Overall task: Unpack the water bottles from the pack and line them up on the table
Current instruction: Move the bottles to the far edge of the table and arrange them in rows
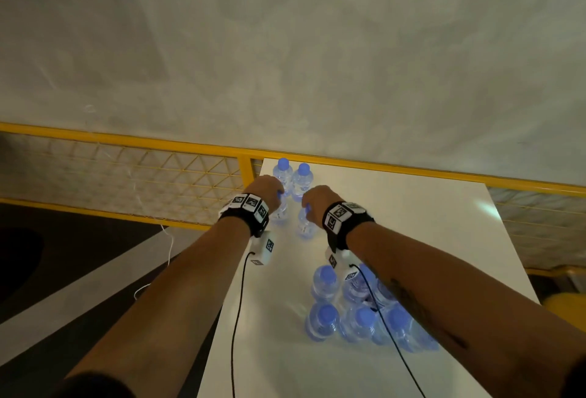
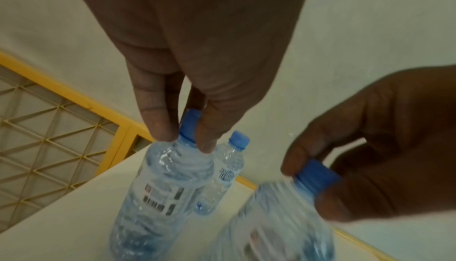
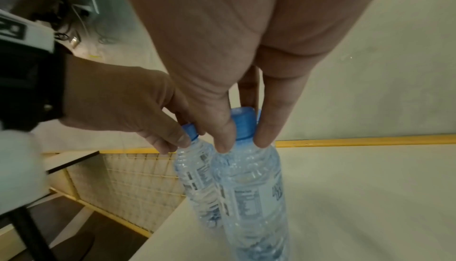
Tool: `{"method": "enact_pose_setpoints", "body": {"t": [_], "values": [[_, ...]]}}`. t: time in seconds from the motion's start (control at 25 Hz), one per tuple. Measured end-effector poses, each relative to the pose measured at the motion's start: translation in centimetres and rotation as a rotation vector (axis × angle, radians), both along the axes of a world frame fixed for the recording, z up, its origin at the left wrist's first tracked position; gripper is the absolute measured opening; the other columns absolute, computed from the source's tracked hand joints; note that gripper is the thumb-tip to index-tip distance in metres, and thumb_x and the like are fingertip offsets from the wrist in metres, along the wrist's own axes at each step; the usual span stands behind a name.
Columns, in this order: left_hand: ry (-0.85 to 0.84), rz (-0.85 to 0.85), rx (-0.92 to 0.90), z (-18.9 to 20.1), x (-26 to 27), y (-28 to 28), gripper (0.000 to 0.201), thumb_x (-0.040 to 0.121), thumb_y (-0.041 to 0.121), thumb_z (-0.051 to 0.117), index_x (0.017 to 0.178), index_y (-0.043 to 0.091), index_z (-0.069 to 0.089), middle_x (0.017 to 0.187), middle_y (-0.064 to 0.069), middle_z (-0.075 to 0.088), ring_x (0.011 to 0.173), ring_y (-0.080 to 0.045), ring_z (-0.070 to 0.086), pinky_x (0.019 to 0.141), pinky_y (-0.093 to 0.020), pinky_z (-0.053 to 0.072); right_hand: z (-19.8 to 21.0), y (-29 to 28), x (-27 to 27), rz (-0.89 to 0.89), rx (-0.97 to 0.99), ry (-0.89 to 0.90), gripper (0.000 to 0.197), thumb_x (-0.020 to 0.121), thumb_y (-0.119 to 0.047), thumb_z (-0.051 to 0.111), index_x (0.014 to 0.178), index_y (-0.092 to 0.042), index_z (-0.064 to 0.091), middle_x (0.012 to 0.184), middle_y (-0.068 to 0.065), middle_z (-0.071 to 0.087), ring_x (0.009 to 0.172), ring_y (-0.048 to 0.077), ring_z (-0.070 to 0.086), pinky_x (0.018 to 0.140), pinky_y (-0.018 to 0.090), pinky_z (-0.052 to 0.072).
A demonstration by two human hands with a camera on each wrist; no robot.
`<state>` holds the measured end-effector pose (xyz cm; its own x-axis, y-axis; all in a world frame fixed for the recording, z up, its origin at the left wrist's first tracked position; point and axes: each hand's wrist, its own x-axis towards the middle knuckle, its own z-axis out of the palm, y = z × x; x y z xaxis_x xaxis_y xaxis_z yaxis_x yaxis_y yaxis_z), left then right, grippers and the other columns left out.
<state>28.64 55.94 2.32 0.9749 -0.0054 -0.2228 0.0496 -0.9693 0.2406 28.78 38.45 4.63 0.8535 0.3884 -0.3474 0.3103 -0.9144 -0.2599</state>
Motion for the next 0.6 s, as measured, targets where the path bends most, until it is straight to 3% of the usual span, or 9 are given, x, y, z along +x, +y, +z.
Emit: {"method": "enact_pose_setpoints", "body": {"t": [0.12,0.2,0.28,0.36,0.44,0.52,0.6], "values": [[-0.014,-0.023,0.042,-1.6,1.4,-0.5,0.028,0.099,0.018,0.057,0.123,0.016,0.072,0.129,-0.009,0.066,0.123,-0.027,0.060,0.097,-0.031,0.045,-0.9,0.2,2.5,-0.100,0.071,0.039,0.030,0.089,-0.014,0.062,0.119,-0.010,0.065,0.122,0.012,0.062,0.109,0.030,0.062,0.091,0.034,0.052],[-0.019,-0.045,0.069,-2.4,2.2,-0.6,0.025,0.099,0.016,0.055,0.117,0.014,0.072,0.122,-0.011,0.067,0.115,-0.029,0.063,0.085,-0.029,0.042,-1.6,0.8,3.7,-0.184,0.135,0.109,0.020,0.087,-0.012,0.060,0.107,-0.014,0.064,0.106,0.009,0.063,0.096,0.027,0.062,0.083,0.033,0.050],[-0.022,-0.063,0.080,-2.8,3.2,-0.4,0.030,0.099,0.016,0.057,0.127,0.015,0.068,0.127,-0.012,0.065,0.118,-0.029,0.062,0.092,-0.031,0.045,-2.2,1.6,4.0,-0.342,0.316,0.189,0.017,0.084,-0.019,0.060,0.098,-0.024,0.053,0.083,0.002,0.057,0.072,0.021,0.056,0.069,0.029,0.045],[-0.029,-0.070,0.085,-2.8,3.8,-0.1,0.038,0.100,0.016,0.056,0.137,0.017,0.063,0.134,-0.012,0.063,0.124,-0.030,0.060,0.102,-0.034,0.046,-3.2,2.5,4.6,-0.493,0.448,0.210,0.018,0.082,-0.025,0.058,0.098,-0.028,0.050,0.074,-0.001,0.053,0.063,0.017,0.052,0.060,0.026,0.037],[-0.047,-0.073,0.084,-2.9,4.2,0.1,0.042,0.102,0.017,0.055,0.143,0.016,0.058,0.139,-0.013,0.061,0.128,-0.030,0.057,0.106,-0.035,0.043,-3.1,2.9,5.2,-0.582,0.547,0.282,0.015,0.081,-0.029,0.056,0.095,-0.025,0.055,0.083,0.004,0.060,0.067,0.021,0.055,0.062,0.027,0.039],[-0.065,-0.087,0.079,-3.1,4.4,0.0,0.042,0.101,0.015,0.057,0.143,0.014,0.059,0.137,-0.015,0.062,0.126,-0.031,0.059,0.107,-0.035,0.044,-2.9,3.2,5.8,-0.631,0.570,0.293,0.019,0.082,-0.028,0.056,0.092,-0.014,0.064,0.091,0.013,0.065,0.077,0.028,0.060,0.069,0.032,0.045],[-0.080,-0.088,0.073,-3.3,4.5,0.0,0.042,0.100,0.012,0.059,0.143,0.014,0.059,0.136,-0.014,0.063,0.125,-0.030,0.060,0.108,-0.036,0.046,-2.8,3.3,6.1,-0.639,0.568,0.290,0.023,0.084,-0.024,0.056,0.095,-0.007,0.067,0.089,0.015,0.066,0.076,0.030,0.061,0.069,0.032,0.044]]}}
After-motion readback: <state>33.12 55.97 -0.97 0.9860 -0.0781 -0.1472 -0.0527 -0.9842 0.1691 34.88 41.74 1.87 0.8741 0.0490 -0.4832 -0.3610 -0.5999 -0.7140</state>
